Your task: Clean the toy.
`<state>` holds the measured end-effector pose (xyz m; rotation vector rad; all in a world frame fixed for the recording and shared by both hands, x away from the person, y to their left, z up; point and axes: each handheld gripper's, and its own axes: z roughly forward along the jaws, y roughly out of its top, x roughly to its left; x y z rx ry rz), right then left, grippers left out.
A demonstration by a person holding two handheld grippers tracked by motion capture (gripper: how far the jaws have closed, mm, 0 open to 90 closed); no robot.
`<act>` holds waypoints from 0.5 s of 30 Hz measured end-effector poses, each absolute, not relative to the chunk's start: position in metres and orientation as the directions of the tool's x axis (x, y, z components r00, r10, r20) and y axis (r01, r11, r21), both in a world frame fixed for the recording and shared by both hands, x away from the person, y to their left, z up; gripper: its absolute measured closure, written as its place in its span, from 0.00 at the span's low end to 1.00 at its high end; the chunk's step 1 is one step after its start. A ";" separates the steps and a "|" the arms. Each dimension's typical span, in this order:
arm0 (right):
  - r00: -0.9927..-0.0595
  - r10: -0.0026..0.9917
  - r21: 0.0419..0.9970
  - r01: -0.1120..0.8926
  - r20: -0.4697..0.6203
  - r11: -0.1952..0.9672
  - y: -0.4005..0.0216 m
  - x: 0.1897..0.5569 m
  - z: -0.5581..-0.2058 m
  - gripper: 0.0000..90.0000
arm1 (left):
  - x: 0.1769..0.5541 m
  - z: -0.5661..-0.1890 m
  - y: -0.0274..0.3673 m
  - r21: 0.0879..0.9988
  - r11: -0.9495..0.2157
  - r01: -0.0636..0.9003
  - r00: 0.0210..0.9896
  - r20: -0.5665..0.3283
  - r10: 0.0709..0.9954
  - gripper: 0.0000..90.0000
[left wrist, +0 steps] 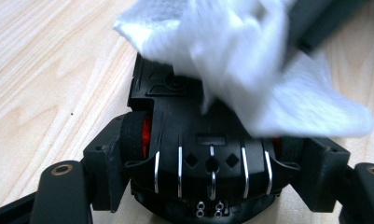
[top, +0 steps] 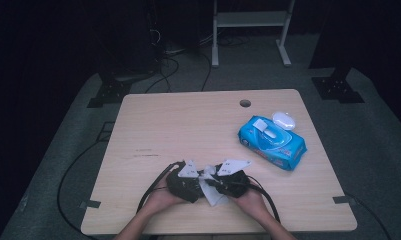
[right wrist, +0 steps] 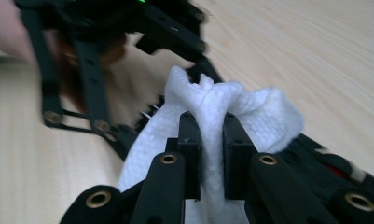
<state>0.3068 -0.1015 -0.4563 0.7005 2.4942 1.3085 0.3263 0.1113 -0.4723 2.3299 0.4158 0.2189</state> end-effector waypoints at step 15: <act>-0.851 0.525 0.824 0.317 0.028 0.470 -0.106 0.302 -0.459 0.89 | 0.324 -0.471 0.111 0.713 -0.671 0.204 0.933 0.065 0.354 0.28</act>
